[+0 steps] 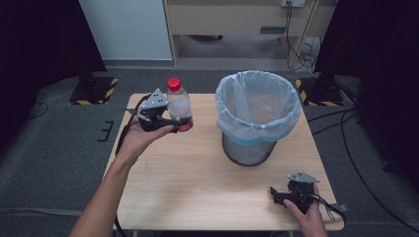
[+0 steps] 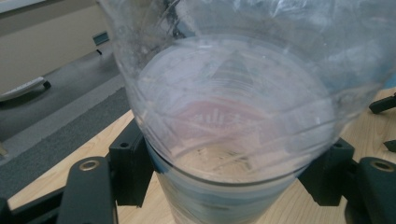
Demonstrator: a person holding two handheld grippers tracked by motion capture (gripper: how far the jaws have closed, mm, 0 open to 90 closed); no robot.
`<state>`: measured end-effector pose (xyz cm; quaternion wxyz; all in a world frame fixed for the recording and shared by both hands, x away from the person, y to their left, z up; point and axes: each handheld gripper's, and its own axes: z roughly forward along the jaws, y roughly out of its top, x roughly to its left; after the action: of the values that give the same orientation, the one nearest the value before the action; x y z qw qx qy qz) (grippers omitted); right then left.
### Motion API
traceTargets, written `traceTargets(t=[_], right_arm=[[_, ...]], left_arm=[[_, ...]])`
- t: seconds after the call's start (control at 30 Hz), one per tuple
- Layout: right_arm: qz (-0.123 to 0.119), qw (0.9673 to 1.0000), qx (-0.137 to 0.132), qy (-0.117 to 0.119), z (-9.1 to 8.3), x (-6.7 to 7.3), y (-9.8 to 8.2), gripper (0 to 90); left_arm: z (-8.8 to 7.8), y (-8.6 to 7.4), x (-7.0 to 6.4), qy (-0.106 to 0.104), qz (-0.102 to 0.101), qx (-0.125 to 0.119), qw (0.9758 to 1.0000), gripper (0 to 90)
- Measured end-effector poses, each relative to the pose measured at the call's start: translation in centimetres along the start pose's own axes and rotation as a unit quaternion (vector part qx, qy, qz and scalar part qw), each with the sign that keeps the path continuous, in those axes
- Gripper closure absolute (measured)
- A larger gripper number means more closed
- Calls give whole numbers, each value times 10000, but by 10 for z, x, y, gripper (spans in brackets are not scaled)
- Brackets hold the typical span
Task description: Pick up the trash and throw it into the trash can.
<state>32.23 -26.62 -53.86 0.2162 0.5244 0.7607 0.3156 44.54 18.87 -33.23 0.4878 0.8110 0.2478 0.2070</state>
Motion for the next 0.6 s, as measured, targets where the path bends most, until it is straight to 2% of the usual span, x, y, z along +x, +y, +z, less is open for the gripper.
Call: traceTargets(t=[0.3, 0.47, 0.6], right_arm=[[-1, 10000, 0, -1, 0, 0, 0, 3], [1, 10000, 1, 0, 0, 0, 0, 3], [-3, 10000, 0, -1, 0, 0, 0, 3]], left_arm=[[-4, 14, -1, -51, 40, -51, 10000, 294], [-5, 31, -3, -115, 150, -103, 9998, 294], [-8, 39, -2, -137, 156, -162, 9997, 295]])
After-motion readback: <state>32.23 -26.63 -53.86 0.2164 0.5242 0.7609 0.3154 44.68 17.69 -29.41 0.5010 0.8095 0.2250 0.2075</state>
